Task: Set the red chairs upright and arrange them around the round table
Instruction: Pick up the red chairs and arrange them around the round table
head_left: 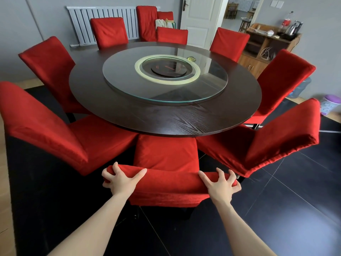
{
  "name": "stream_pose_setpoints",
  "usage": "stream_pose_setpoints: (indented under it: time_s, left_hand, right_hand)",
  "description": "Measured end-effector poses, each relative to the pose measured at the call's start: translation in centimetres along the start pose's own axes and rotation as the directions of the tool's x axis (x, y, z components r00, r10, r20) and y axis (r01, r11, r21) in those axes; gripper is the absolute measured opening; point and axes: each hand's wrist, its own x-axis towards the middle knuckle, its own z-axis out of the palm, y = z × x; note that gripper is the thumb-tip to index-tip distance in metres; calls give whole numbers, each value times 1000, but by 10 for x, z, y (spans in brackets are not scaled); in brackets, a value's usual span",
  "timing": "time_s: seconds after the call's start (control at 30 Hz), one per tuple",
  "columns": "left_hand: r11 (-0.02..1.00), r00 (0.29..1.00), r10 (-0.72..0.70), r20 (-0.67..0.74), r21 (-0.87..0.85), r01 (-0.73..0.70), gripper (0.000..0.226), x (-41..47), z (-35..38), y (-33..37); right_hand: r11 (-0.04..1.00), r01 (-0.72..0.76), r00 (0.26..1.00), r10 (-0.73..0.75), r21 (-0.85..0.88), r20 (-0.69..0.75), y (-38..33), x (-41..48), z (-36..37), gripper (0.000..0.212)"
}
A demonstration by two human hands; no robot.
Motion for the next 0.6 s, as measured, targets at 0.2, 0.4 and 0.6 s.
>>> stream_pose_setpoints:
  time_s: [0.2,0.4,0.6]
  left_hand:
    - [1000,1000,-9,0,-12,9,111,-3,1,0]
    - [1000,1000,-7,10,9,7,108,-1,0,2]
    - [1000,1000,0,26,25,0,106,3,-4,2]
  right_hand:
    - [1000,5,1000,-5,-10,0,-1,2,-1,91]
    - [1000,-2,1000,2,-22,7,-2,-2,-2,91]
    - [999,-15,1000,14,-41,-16,-5,-8,-2,88]
